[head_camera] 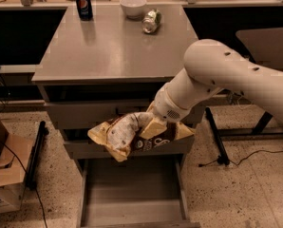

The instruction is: Place brown chip bag into bottom drawer

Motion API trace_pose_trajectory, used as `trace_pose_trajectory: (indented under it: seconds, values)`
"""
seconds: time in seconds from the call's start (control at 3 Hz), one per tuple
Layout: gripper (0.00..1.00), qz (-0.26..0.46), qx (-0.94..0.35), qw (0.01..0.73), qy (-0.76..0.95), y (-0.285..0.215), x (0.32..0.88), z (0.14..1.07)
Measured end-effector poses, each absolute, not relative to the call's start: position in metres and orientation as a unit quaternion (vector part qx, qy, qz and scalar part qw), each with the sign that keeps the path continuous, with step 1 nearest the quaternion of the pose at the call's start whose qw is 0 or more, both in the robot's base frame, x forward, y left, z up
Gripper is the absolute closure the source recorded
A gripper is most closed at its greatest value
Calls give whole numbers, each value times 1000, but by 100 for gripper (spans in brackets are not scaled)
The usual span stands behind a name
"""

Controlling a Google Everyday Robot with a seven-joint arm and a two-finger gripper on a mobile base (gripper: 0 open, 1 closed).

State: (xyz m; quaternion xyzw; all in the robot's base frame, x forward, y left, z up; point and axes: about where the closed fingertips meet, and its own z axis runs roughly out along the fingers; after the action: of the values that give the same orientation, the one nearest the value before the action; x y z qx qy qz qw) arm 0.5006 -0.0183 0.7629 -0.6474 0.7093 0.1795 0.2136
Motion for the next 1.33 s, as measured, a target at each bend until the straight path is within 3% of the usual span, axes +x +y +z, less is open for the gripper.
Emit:
trace_pose_trajectory:
  seconds: [1.33]
  values:
    - [100,330,-588,231,701,13,504,584]
